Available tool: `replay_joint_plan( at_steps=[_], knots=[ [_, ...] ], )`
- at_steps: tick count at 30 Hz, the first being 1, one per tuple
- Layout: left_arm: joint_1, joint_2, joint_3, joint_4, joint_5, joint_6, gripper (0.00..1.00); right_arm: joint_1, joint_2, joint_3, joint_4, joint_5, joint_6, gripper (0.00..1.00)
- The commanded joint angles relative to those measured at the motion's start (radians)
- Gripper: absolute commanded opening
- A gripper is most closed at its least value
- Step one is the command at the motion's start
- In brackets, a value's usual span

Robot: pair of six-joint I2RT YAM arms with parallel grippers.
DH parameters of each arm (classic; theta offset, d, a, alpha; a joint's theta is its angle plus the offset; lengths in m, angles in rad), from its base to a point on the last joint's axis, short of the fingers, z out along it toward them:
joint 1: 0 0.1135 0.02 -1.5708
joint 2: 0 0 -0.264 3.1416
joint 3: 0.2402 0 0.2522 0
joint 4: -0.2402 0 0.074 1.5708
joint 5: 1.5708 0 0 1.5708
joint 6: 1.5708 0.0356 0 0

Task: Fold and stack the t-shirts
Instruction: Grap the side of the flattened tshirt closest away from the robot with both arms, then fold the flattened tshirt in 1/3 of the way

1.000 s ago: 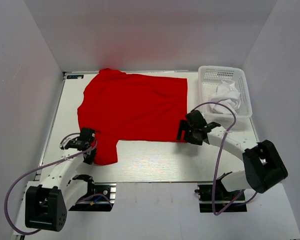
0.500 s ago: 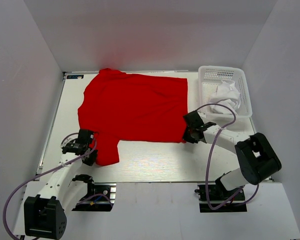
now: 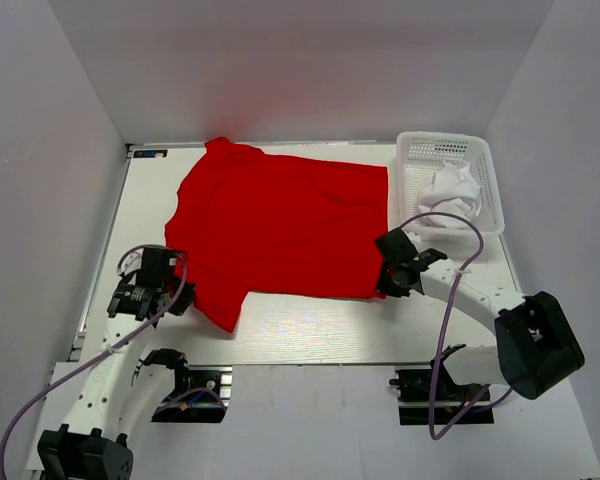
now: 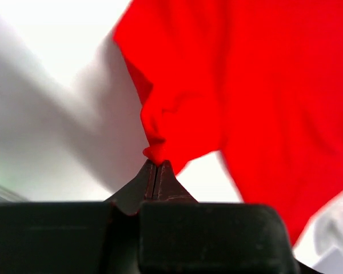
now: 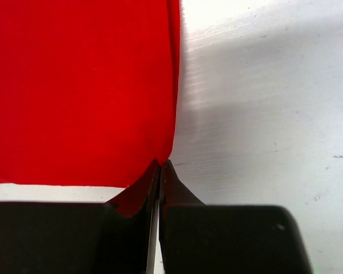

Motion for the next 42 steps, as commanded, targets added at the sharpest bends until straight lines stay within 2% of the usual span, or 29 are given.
replay_joint_plan(
  at_steps=[1,5,7,8,16,18,19,22,28,33,38,40,41,42],
  knots=[
    [-0.004,-0.015,0.057,0.087,-0.020,0.034,0.00,0.003,0.008,0.053,0.029,-0.010,-0.061,0.00],
    [-0.004,0.040,0.048,0.292,0.001,0.061,0.00,-0.005,0.053,0.159,0.038,0.050,-0.101,0.00],
    [-0.004,0.125,0.100,0.345,0.010,0.082,0.00,-0.009,0.088,0.193,0.015,0.096,-0.107,0.00],
    [-0.004,0.158,0.161,0.366,-0.005,0.082,0.00,-0.009,0.109,0.260,0.000,0.113,-0.096,0.00],
    [0.012,0.522,0.454,0.408,-0.062,0.148,0.00,-0.055,0.223,0.452,-0.045,0.154,-0.101,0.00],
    [0.012,0.608,0.516,0.440,-0.088,0.218,0.00,-0.070,0.263,0.486,-0.045,0.157,-0.104,0.00],
    [0.012,0.632,0.552,0.505,-0.056,0.267,0.00,-0.086,0.281,0.513,-0.045,0.163,-0.102,0.00],
    [0.012,0.746,0.659,0.570,-0.034,0.384,0.00,-0.110,0.332,0.561,-0.042,0.156,-0.101,0.00],
    [0.003,0.983,0.870,0.577,0.012,0.495,0.00,-0.144,0.419,0.636,-0.036,0.143,-0.099,0.00],
    [0.003,1.126,1.015,0.577,-0.008,0.564,0.00,-0.169,0.476,0.667,-0.024,0.148,-0.091,0.00],
    [0.001,1.231,1.100,0.694,-0.011,0.680,0.00,-0.184,0.548,0.723,-0.020,0.148,-0.108,0.00],
    [0.001,1.293,1.160,0.695,-0.022,0.693,0.00,-0.190,0.570,0.736,-0.020,0.142,-0.111,0.00],
    [0.001,1.321,1.191,0.648,-0.022,0.693,0.06,-0.189,0.573,0.754,-0.022,0.142,-0.111,0.00],
    [0.015,1.350,1.271,0.614,-0.031,0.693,0.42,-0.190,0.576,0.760,-0.020,0.142,-0.108,0.00]
  ],
)
